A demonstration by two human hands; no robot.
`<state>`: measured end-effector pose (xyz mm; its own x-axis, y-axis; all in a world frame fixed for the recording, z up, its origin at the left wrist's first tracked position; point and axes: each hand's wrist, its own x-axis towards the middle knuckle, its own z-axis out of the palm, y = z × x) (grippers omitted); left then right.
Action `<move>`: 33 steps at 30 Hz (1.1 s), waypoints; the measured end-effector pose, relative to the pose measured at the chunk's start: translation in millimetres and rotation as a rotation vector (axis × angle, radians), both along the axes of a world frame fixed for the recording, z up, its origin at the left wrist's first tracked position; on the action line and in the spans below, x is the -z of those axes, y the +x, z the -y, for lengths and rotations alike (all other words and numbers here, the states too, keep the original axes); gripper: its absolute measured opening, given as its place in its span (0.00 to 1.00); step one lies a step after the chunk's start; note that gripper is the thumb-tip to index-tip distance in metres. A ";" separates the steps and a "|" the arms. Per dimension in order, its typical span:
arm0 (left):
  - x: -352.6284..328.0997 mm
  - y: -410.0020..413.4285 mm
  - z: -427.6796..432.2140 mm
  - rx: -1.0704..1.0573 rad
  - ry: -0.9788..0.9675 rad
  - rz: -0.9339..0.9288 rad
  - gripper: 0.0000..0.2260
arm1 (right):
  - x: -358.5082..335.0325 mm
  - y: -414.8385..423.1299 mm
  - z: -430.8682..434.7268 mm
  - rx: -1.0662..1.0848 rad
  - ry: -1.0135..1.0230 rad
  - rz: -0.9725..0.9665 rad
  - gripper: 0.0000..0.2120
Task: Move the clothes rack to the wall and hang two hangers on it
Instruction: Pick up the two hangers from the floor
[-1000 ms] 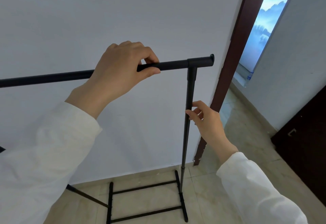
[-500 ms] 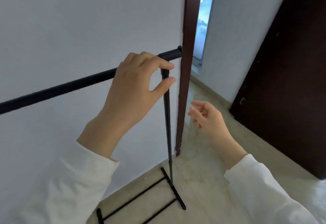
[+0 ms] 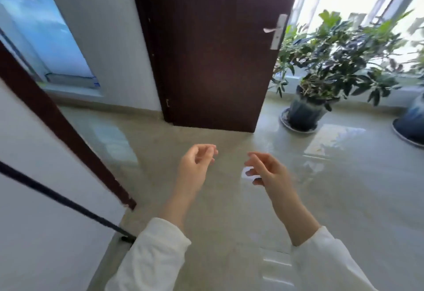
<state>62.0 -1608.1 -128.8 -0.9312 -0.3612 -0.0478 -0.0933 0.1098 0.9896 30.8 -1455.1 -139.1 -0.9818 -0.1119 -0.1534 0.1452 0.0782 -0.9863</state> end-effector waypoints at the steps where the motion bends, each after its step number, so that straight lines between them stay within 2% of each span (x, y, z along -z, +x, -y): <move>1: 6.3 -4.7 -29.5 0.037 0.034 0.004 0.09 | 2.8 4.9 -30.4 0.066 -0.013 0.026 0.04; 4: 23.5 -10.9 -133.7 0.196 0.072 0.056 0.08 | 14.8 27.2 -135.5 0.244 -0.056 0.069 0.07; 9: 47.0 5.3 -327.3 0.519 0.087 0.130 0.07 | 32.7 91.7 -315.1 0.603 -0.077 0.074 0.03; 13: 54.7 35.1 -481.4 0.782 0.082 0.158 0.07 | 42.0 159.9 -445.6 0.906 -0.069 0.073 0.03; 16: 58.3 61.5 -565.9 0.959 0.074 0.155 0.04 | 44.5 204.0 -511.8 1.082 -0.069 0.074 0.04; 21: 58.2 104.9 -694.0 1.234 0.042 0.174 0.05 | 49.3 268.1 -605.9 1.384 -0.075 0.062 0.06; 27: 57.1 120.3 -808.4 1.441 -0.007 0.193 0.06 | 50.3 288.6 -694.4 1.567 -0.075 0.047 0.05; 33: 55.0 87.2 -920.0 1.516 0.026 0.204 0.05 | 39.0 258.6 -796.3 1.641 -0.048 0.045 0.05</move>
